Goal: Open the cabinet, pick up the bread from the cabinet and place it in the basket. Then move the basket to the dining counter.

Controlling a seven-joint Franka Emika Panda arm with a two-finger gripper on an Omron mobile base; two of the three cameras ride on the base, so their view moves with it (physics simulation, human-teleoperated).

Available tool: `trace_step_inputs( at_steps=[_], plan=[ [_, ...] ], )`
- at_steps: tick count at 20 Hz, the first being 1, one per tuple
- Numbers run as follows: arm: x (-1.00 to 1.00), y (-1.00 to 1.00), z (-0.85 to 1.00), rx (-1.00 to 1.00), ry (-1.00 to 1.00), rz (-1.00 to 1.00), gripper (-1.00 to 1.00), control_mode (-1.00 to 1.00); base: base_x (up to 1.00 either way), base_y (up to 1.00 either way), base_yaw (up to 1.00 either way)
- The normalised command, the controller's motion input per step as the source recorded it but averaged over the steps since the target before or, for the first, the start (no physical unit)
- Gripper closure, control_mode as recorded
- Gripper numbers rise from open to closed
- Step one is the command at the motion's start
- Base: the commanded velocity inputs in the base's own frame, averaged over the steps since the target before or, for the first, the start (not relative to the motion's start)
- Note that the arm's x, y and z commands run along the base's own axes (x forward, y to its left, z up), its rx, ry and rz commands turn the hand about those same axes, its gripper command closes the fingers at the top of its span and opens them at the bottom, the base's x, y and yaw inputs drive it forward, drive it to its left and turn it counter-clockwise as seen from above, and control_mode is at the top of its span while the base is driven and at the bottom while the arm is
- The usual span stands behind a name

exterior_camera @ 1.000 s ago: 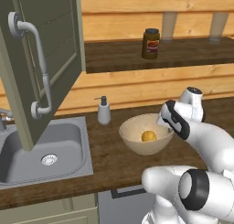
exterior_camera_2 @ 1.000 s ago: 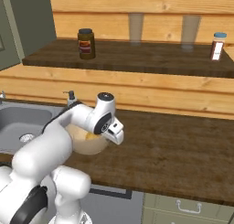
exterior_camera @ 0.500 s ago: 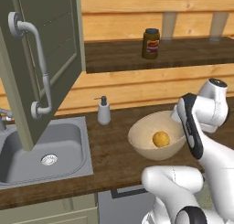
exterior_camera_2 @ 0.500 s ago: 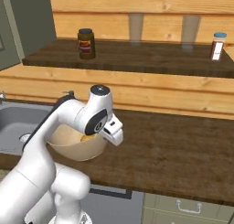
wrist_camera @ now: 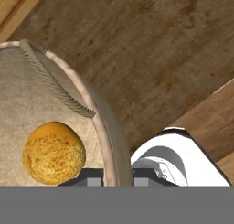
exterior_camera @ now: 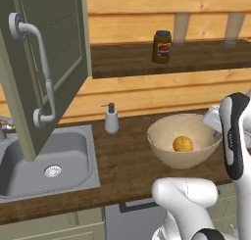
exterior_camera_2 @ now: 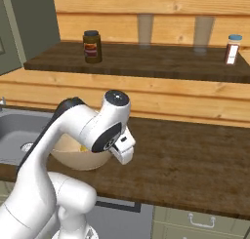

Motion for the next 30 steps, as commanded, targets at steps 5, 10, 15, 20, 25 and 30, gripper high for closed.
trace_step_inputs(
  at_steps=[5,10,15,20,25,30],
  plan=[
    [-0.54,0.08,0.4,0.15,-0.11,-0.15,1.0,-1.0,0.0,0.0,0.0],
    [-0.44,0.24,0.31,0.0,-0.51,-0.14,1.0,-1.0,0.0,0.0,0.0],
    [-0.23,0.15,0.21,0.01,-0.33,-0.16,1.0,-1.0,0.0,0.0,0.0],
    [-0.18,-0.02,0.04,0.01,-0.07,-0.08,1.0,1.0,-0.11,-0.08,-0.03],
    [0.0,0.0,0.0,0.0,0.0,0.0,1.0,1.0,-0.66,-0.84,-0.23],
    [0.0,0.0,0.0,0.0,0.0,0.0,1.0,1.0,-0.46,-0.63,-0.64]
  ],
)
